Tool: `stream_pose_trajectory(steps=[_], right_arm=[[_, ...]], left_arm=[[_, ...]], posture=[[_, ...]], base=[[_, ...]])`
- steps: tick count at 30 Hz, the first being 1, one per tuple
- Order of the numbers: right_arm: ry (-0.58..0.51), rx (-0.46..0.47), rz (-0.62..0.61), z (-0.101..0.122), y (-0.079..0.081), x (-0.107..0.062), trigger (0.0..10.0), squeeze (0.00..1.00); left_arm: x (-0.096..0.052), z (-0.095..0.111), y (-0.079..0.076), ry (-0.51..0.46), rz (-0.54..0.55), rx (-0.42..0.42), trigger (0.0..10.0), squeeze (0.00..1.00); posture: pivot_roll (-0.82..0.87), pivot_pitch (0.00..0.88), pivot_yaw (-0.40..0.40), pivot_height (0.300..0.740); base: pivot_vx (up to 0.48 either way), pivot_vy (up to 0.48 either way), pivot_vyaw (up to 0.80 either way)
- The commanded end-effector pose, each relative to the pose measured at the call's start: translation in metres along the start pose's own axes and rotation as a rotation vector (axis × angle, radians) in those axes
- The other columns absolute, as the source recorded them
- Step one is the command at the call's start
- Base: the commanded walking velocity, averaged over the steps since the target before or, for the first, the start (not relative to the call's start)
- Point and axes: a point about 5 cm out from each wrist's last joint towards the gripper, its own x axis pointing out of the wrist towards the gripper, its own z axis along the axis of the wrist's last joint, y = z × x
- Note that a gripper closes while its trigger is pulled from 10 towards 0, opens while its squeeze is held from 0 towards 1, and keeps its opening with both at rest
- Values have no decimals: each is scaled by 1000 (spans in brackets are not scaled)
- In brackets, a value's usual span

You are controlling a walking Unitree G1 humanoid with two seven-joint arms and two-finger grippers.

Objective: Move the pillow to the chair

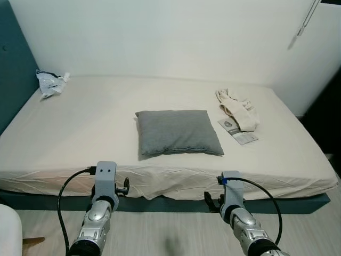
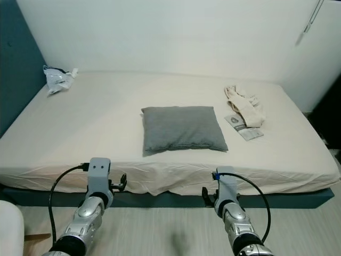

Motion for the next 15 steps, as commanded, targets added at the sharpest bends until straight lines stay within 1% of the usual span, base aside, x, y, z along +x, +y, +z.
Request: stream_pose_trajectory(steps=[1,15], right_arm=[[13,2,-8,-6,-1,-2,10000,0],[7,-2,-5,-2,0,0,10000,0]], left_arm=[[-2,-3,-3,-1,-11,-14,10000,0],[-1,-1,-2,-6,-19,-25,10000,0]], posture=[[-28,82,-48,726],[-27,77,-49,726]], base=[[326,0,0],[339,0,0]])
